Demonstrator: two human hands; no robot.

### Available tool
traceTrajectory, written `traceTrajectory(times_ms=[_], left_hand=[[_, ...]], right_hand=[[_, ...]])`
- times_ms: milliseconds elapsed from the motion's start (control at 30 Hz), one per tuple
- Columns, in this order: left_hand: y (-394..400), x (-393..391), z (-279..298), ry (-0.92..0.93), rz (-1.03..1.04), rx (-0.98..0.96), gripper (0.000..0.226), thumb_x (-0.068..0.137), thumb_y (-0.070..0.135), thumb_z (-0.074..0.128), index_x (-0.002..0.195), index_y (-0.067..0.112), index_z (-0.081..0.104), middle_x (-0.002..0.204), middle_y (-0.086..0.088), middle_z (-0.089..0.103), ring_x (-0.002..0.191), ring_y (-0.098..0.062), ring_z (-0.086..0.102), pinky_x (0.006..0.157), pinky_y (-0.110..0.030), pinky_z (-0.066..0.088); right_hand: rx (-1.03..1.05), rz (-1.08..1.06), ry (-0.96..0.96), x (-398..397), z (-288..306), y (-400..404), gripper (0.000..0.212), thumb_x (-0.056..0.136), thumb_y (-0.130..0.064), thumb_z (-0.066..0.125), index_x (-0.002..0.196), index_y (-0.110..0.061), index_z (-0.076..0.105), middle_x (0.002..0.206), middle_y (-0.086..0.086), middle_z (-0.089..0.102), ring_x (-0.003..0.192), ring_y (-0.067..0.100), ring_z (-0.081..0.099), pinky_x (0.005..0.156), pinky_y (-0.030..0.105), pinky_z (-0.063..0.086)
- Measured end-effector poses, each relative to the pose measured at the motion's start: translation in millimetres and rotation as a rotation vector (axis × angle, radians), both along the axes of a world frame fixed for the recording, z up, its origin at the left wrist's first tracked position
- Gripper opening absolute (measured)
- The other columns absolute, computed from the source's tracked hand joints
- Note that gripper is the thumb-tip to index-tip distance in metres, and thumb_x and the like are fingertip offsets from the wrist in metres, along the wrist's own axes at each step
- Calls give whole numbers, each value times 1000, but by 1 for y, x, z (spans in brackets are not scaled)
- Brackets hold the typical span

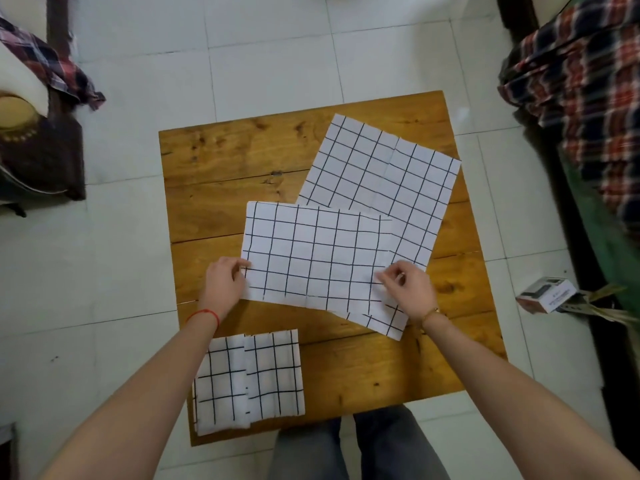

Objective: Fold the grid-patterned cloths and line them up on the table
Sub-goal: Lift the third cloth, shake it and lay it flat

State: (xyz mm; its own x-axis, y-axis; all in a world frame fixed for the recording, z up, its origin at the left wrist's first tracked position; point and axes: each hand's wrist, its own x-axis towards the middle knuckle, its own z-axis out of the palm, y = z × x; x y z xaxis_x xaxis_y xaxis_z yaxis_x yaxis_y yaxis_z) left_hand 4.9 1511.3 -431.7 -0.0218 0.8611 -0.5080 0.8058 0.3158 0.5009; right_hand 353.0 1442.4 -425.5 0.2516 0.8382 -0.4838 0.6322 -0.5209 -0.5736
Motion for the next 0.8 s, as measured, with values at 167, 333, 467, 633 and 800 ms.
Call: traceTrajectory(times_ms=[167, 333, 467, 633, 800], left_hand=[[45, 4, -8, 37, -64, 131, 32, 94, 8, 51, 122, 19, 61, 125, -2, 59, 119, -22, 49, 102, -39, 44], [74, 16, -20, 146, -309, 221, 44, 93, 10, 49, 136, 21, 50, 139, -1, 50, 129, -21, 36, 103, -42, 35], [80, 24, -31, 235, -437, 191, 54, 93, 16, 50, 145, 22, 37, 153, 0, 33, 138, -22, 25, 106, -48, 32], [77, 24, -47, 339, -527, 103, 65, 96, 31, 50, 153, 23, 18, 162, 0, 9, 148, -28, 5, 117, -54, 13], [69, 25, -54, 371, -540, 89, 71, 97, 41, 47, 154, 25, 8, 162, 3, -3, 148, -30, -4, 117, -58, 5]], right_hand=[[51, -385, -42, 11, -12, 58, 31, 90, -35, 60, 91, -5, 63, 81, 3, 63, 77, 20, 58, 73, 36, 51], [-64, -398, -36, 12, -28, 96, 26, 89, -36, 60, 81, -12, 58, 78, 1, 58, 80, 18, 53, 70, 26, 38], [-74, -454, 0, 5, -36, 107, 22, 86, -31, 63, 76, -11, 58, 81, 2, 61, 83, 17, 54, 72, 25, 39], [-10, -526, 38, 1, -41, 118, 10, 84, -20, 62, 81, -10, 64, 87, 2, 65, 82, 15, 56, 72, 24, 44], [101, -510, 35, 13, -37, 140, 11, 84, -22, 63, 85, -11, 66, 84, 3, 65, 78, 14, 57, 67, 18, 45]])
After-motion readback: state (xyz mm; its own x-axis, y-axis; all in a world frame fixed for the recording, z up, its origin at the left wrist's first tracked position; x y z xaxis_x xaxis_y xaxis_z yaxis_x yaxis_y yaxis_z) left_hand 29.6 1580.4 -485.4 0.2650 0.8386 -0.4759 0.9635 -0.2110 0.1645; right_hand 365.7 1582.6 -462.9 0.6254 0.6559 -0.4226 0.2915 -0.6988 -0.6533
